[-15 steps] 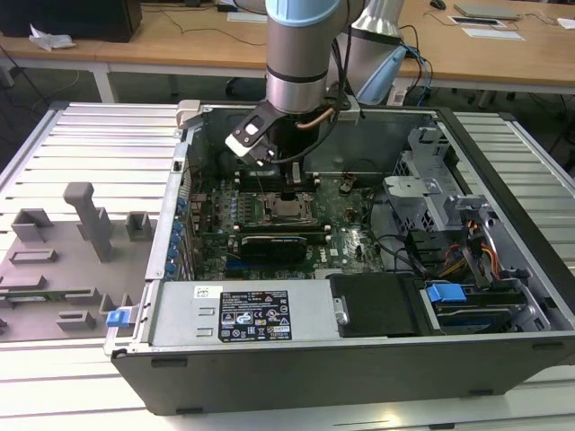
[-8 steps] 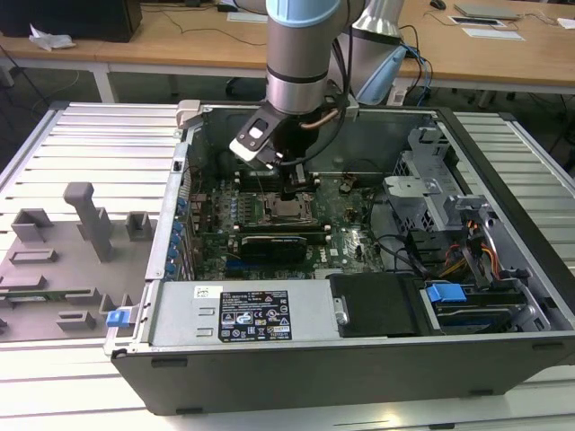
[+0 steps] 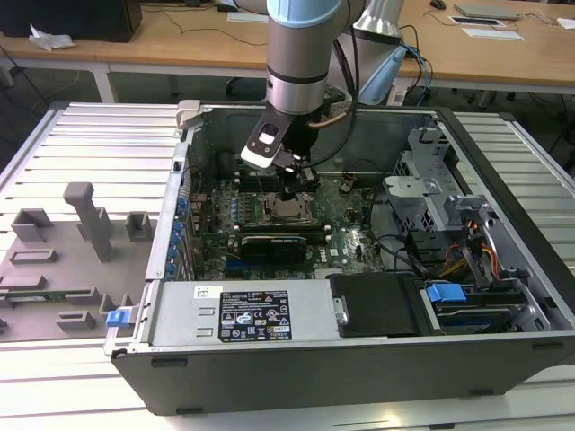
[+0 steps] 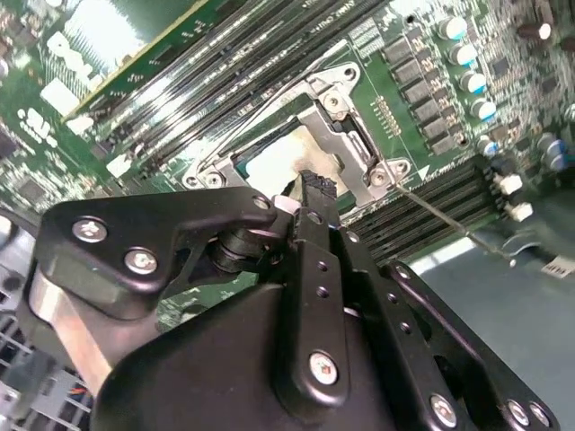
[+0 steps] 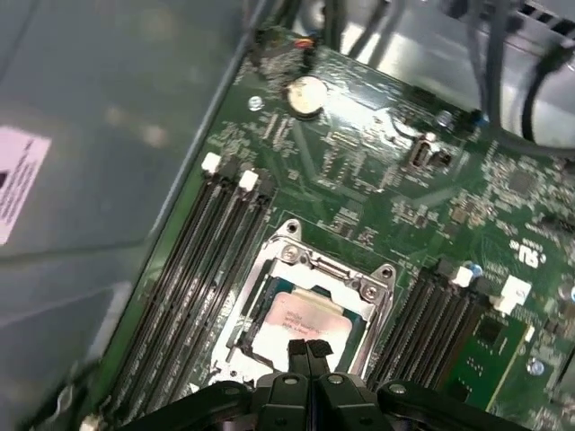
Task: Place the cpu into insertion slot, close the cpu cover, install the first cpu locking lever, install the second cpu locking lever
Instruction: 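Close the cpu cover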
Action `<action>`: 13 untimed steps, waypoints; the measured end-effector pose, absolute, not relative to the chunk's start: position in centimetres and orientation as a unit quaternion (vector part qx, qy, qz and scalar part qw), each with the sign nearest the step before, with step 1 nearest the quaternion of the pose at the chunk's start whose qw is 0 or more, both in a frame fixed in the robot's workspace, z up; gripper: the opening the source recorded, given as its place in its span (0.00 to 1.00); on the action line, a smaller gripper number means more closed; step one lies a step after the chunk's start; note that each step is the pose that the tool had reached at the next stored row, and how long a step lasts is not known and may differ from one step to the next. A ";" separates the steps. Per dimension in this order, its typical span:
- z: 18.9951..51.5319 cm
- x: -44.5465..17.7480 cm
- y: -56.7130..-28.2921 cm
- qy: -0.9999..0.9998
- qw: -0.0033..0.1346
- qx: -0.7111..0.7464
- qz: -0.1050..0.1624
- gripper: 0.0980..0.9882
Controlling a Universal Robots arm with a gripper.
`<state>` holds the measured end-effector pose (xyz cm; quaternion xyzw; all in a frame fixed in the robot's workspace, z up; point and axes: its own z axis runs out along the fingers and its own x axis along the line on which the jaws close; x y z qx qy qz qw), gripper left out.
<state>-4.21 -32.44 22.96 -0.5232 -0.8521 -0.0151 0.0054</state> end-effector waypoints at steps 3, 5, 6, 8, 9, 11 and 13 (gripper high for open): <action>23.0 -4.2 -32.4 -0.868 0.006 -0.497 -0.015 0.01; 22.9 -4.2 -32.4 -0.882 0.006 -0.471 -0.015 0.01; 22.9 -4.2 -32.4 -0.892 0.007 -0.451 -0.015 0.01; 22.9 -4.2 -32.4 -0.902 0.007 -0.432 -0.014 0.01; 22.9 -4.2 -32.4 -0.907 0.007 -0.420 -0.014 0.01; 22.9 -4.2 -32.4 -0.916 0.007 -0.400 -0.014 0.01; 22.9 -4.2 -32.4 -0.928 0.008 -0.373 -0.014 0.01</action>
